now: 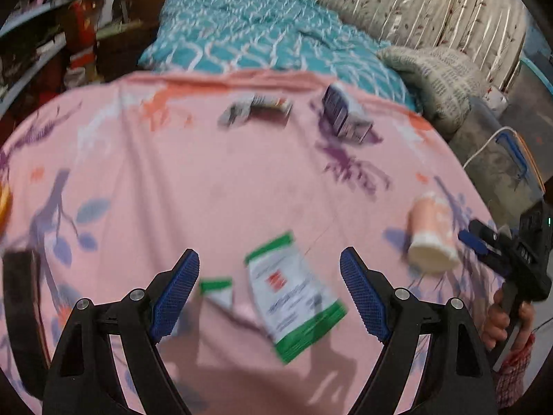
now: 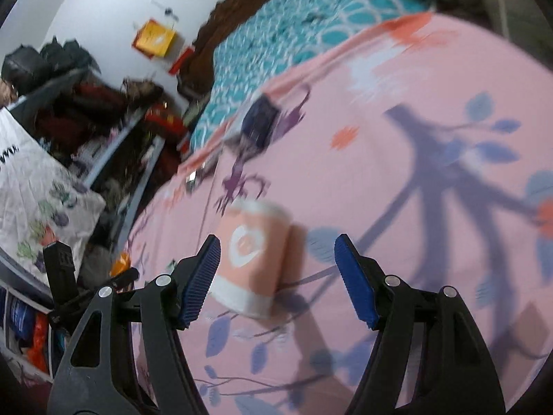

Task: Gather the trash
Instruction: 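Grasp the green-white wrapper with the left tool while the right tool grasps the pink cup, then carry the wrapper and pink paper cup to the wastebasket and release both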

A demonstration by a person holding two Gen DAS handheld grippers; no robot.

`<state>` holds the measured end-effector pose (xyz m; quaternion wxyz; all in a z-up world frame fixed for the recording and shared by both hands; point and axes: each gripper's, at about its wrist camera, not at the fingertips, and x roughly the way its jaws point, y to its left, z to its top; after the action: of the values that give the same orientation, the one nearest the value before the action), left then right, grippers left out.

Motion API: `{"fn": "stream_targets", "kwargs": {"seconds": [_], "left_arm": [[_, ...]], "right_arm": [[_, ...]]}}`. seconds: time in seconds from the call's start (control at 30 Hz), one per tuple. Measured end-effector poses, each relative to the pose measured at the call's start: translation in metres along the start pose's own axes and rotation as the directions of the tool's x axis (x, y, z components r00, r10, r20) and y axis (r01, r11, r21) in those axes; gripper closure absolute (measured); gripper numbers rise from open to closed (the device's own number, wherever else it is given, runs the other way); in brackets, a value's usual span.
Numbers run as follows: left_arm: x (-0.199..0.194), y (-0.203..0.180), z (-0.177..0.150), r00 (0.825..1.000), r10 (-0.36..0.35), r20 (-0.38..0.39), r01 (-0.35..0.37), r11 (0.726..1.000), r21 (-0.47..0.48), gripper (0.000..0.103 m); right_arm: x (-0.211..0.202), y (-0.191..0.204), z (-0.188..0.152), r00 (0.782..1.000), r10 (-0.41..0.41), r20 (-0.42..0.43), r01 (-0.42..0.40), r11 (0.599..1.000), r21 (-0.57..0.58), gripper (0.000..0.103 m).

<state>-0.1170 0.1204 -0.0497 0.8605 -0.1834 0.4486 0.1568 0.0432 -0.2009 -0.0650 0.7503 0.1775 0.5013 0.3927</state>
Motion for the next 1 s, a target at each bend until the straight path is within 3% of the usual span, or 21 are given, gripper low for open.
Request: {"fn": "stream_targets", "kwargs": {"seconds": [0.17, 0.27, 0.33, 0.4, 0.43, 0.5, 0.53, 0.57, 0.6, 0.7, 1.0], "left_arm": [[0.019, -0.002, -0.024, 0.999, -0.012, -0.041, 0.013, 1.0, 0.016, 0.019], [0.026, -0.013, -0.031, 1.0, 0.004, -0.012, -0.003, 0.999, 0.043, 0.019], [0.029, -0.024, -0.033, 1.0, 0.022, 0.013, -0.022, 0.997, 0.075, 0.031], [0.033, -0.035, -0.031, 0.999, 0.03, 0.024, -0.033, 0.993, 0.111, 0.05], [0.036, -0.041, -0.03, 0.999, 0.038, 0.032, -0.042, 0.99, 0.134, 0.055], [0.04, -0.047, -0.028, 0.999, 0.034, 0.038, -0.039, 0.987, 0.157, 0.079], [0.042, -0.05, -0.026, 1.0, 0.008, 0.03, -0.013, 0.987, 0.162, 0.087], [0.044, -0.052, -0.024, 1.0, -0.014, 0.019, 0.011, 0.987, 0.159, 0.096], [0.046, -0.053, -0.022, 0.999, -0.032, 0.011, 0.03, 0.988, 0.154, 0.1], [0.047, -0.057, -0.018, 0.994, -0.112, -0.017, 0.113, 0.985, 0.127, 0.101], [0.032, -0.089, -0.001, 0.967, -0.256, -0.014, 0.255, 0.959, 0.125, 0.101]], "right_arm": [[0.025, 0.014, -0.004, 0.998, -0.015, -0.066, 0.014, 1.0, -0.008, 0.033], [0.034, 0.026, -0.008, 0.996, -0.039, -0.076, 0.035, 0.998, -0.054, 0.032], [0.039, 0.033, -0.01, 0.996, -0.053, -0.078, 0.047, 0.996, -0.082, 0.032], [0.043, 0.04, -0.013, 0.995, -0.064, -0.081, 0.054, 0.992, -0.114, 0.033], [0.045, 0.044, -0.014, 0.994, -0.065, -0.083, 0.054, 0.991, -0.125, 0.041], [0.049, 0.05, -0.019, 0.993, -0.053, -0.102, 0.037, 0.988, -0.148, 0.053], [0.048, 0.051, -0.021, 0.994, -0.042, -0.101, 0.026, 0.987, -0.158, 0.064], [0.047, 0.054, -0.023, 0.994, -0.03, -0.105, 0.012, 0.985, -0.169, 0.066], [0.046, 0.056, -0.024, 0.994, -0.029, -0.101, 0.011, 0.984, -0.18, 0.07], [0.039, 0.057, -0.025, 0.996, -0.027, -0.086, 0.01, 0.981, -0.191, 0.078], [-0.006, 0.022, -0.015, 0.999, -0.027, 0.031, 0.029, 0.996, -0.09, 0.079]]}}
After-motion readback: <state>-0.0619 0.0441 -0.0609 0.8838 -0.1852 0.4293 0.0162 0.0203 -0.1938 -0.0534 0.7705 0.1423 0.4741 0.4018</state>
